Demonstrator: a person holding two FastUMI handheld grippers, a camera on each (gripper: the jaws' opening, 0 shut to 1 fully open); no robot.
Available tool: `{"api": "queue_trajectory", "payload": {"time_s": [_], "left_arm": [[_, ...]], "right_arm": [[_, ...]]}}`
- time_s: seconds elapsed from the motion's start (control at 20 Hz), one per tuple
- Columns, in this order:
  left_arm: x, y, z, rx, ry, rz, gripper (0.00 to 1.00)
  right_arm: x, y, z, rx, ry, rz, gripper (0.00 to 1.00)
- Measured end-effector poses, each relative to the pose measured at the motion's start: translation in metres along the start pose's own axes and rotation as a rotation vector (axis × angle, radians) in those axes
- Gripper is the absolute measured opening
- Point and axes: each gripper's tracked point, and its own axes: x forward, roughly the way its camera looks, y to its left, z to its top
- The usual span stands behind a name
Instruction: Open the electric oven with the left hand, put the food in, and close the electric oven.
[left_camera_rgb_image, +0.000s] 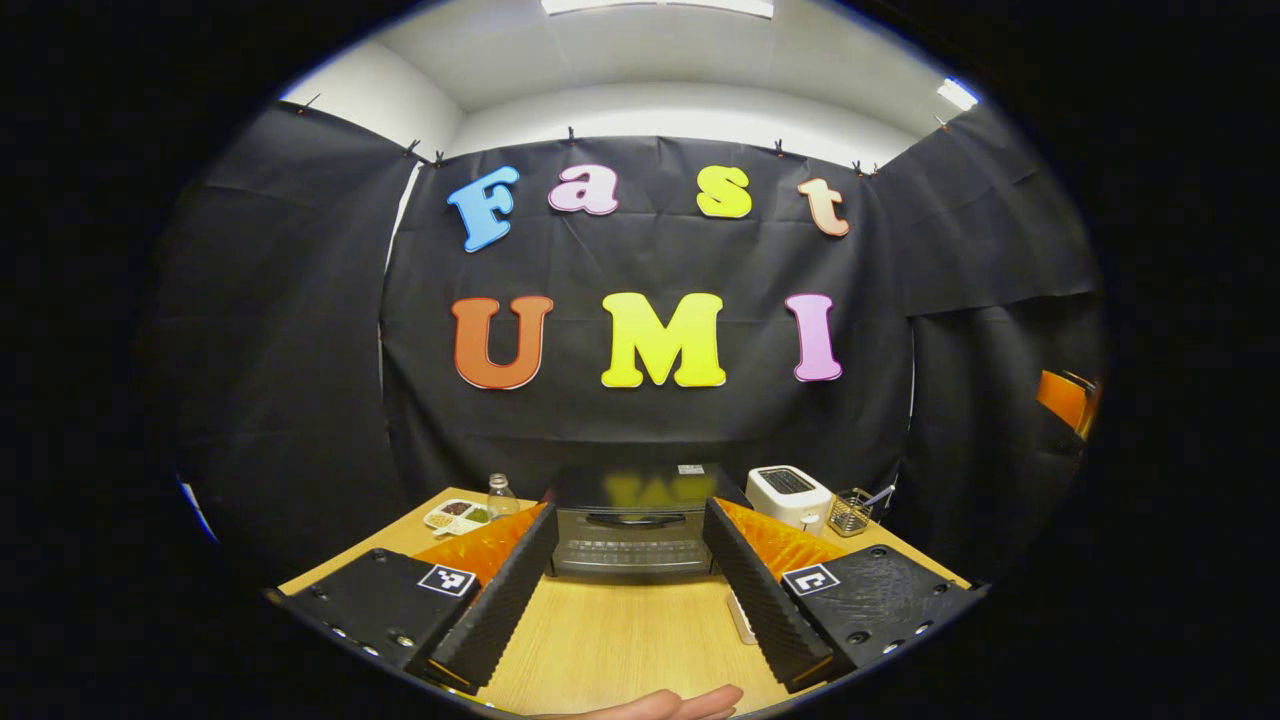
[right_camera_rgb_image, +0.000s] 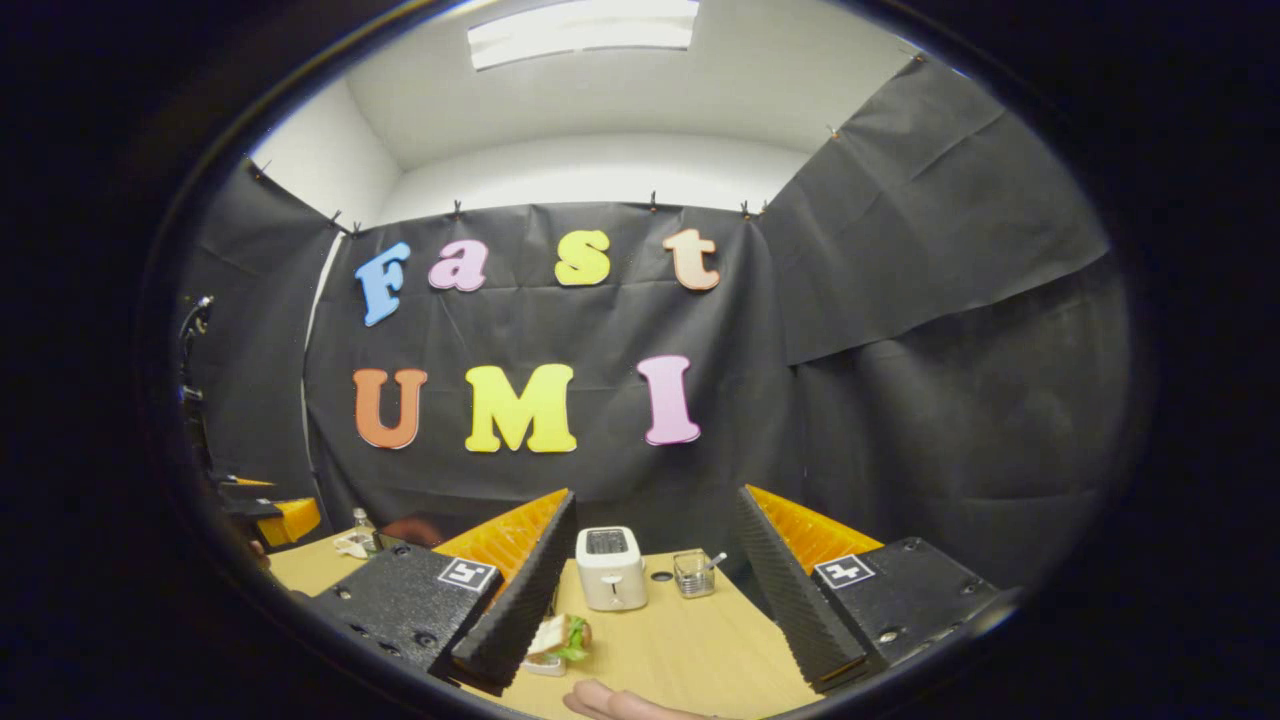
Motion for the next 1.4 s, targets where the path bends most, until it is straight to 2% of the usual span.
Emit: {"api": "queue_trajectory", "payload": {"time_s": [0.05,0.1,0.15,0.35,0.4,0.45,0.7,0.75,0.8,0.85,0.9,0.95,1.0,1.05,1.15,1.2,1.25,1.3,1.4], "left_arm": [[0.012,0.000,-0.004,-0.006,0.006,-0.002,0.95],[0.027,0.002,-0.006,-0.011,0.014,-0.001,1.00],[0.042,0.003,-0.009,-0.015,0.020,0.003,0.95],[0.115,0.012,-0.023,-0.026,0.032,0.036,0.95],[0.132,0.011,-0.027,-0.026,0.043,0.033,0.87],[0.146,0.010,-0.034,-0.035,0.059,0.019,0.95],[0.200,0.017,-0.071,-0.078,0.146,0.032,0.93],[0.208,0.018,-0.079,-0.078,0.169,0.038,0.93],[0.215,0.018,-0.090,-0.074,0.196,0.042,0.93],[0.222,0.018,-0.098,-0.068,0.215,0.038,0.93],[0.228,0.016,-0.108,-0.059,0.239,0.037,0.93],[0.233,0.017,-0.117,-0.050,0.270,0.039,0.81],[0.237,0.015,-0.126,-0.038,0.298,0.040,0.93],[0.239,0.013,-0.135,-0.027,0.323,0.039,0.93],[0.245,0.012,-0.147,-0.010,0.368,0.054,0.93],[0.249,0.016,-0.147,0.013,0.370,0.072,0.95],[0.250,0.015,-0.149,0.014,0.371,0.068,0.97],[0.251,0.013,-0.149,0.014,0.371,0.066,0.97],[0.247,0.013,-0.150,0.004,0.392,0.059,0.97]], "right_arm": [[0.002,-0.002,-0.001,0.000,-0.001,-0.002,0.90],[0.004,-0.004,-0.002,0.004,-0.001,-0.005,0.90],[0.005,-0.004,-0.003,0.006,-0.001,0.000,0.90],[0.007,-0.010,-0.004,-0.002,-0.017,0.008,0.90],[0.009,-0.016,-0.003,-0.012,-0.026,-0.005,0.90],[0.010,-0.022,-0.003,-0.023,-0.032,-0.019,0.89],[0.005,-0.043,-0.001,-0.067,-0.066,-0.068,0.90],[0.004,-0.046,0.001,-0.072,-0.076,-0.075,0.90],[0.003,-0.049,0.003,-0.078,-0.087,-0.080,1.00],[0.002,-0.050,0.004,-0.081,-0.094,-0.084,1.00],[0.001,-0.050,0.002,-0.084,-0.097,-0.085,0.89],[0.000,-0.049,0.001,-0.087,-0.098,-0.082,0.90],[0.001,-0.049,0.000,-0.087,-0.097,-0.077,0.90],[0.001,-0.048,0.000,-0.087,-0.094,-0.073,1.00],[0.001,-0.049,-0.002,-0.087,-0.086,-0.070,1.00],[0.000,-0.049,-0.002,-0.091,-0.084,-0.070,0.90],[-0.001,-0.050,0.000,-0.094,-0.085,-0.071,0.90],[-0.002,-0.050,0.000,-0.097,-0.085,-0.069,1.00],[-0.005,-0.048,0.004,-0.102,-0.088,-0.065,1.00]]}}
